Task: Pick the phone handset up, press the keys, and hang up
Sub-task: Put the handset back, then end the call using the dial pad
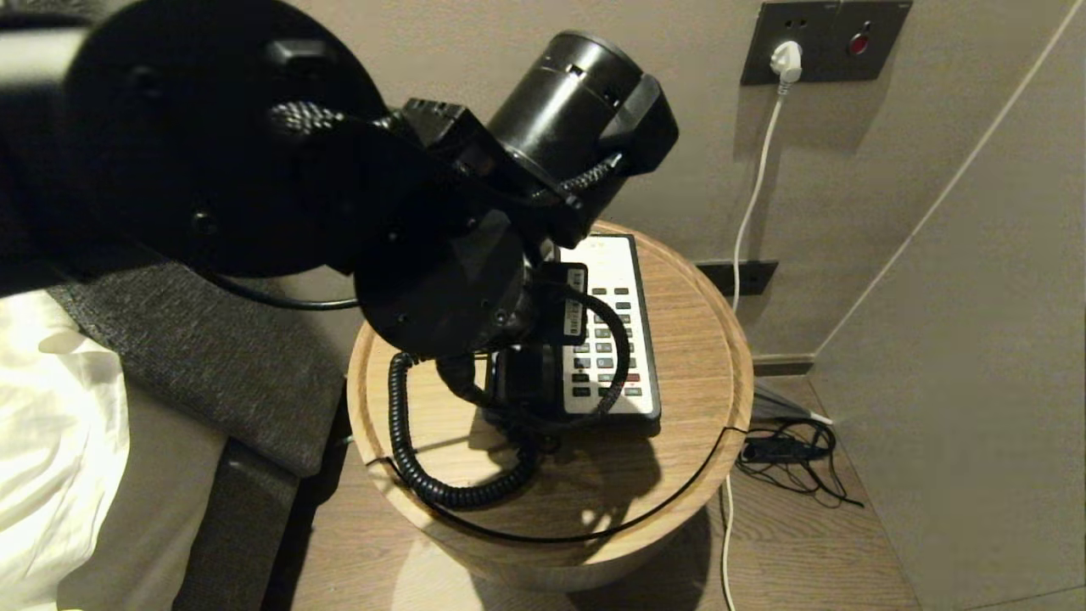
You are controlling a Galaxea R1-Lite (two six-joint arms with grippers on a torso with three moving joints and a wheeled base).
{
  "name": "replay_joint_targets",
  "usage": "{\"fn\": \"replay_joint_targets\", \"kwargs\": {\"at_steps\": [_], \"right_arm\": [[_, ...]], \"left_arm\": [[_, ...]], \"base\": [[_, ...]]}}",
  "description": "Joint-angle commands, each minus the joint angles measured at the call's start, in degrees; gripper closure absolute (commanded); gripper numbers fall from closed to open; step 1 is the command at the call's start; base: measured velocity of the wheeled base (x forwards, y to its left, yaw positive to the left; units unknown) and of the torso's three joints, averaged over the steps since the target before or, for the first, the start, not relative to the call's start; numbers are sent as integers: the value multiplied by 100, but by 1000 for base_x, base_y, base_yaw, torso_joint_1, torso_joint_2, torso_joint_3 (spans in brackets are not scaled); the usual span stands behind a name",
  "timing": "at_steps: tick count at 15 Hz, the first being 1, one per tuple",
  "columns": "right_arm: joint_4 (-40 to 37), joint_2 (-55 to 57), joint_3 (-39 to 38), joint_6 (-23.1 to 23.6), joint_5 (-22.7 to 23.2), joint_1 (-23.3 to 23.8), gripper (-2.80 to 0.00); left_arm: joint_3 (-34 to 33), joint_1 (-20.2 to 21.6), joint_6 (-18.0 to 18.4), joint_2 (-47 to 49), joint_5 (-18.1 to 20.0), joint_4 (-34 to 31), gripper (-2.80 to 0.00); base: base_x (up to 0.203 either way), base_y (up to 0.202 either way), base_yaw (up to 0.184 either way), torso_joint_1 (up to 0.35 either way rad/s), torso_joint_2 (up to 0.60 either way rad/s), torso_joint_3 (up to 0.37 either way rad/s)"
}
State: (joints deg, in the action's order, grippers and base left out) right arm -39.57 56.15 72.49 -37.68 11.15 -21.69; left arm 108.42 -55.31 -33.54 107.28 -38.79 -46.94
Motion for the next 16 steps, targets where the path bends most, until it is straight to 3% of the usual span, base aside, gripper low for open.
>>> {"fn": "replay_joint_targets", "kwargs": {"at_steps": [1, 9, 16], "right_arm": [[-6, 4, -134, -9, 10, -2, 0], [291, 458, -590, 182, 10, -102, 0], [203, 2343, 777, 182, -48, -998, 0]], "left_arm": [[-131, 0, -21, -437, 7, -48, 0], [-1458, 34, 32, -2185, -16, -36, 0], [-1605, 412, 40, -2555, 93, -28, 0]], "base": [[0, 0, 0, 0, 0, 0], [0, 0, 0, 0, 0, 0], [0, 0, 0, 0, 0, 0]]}}
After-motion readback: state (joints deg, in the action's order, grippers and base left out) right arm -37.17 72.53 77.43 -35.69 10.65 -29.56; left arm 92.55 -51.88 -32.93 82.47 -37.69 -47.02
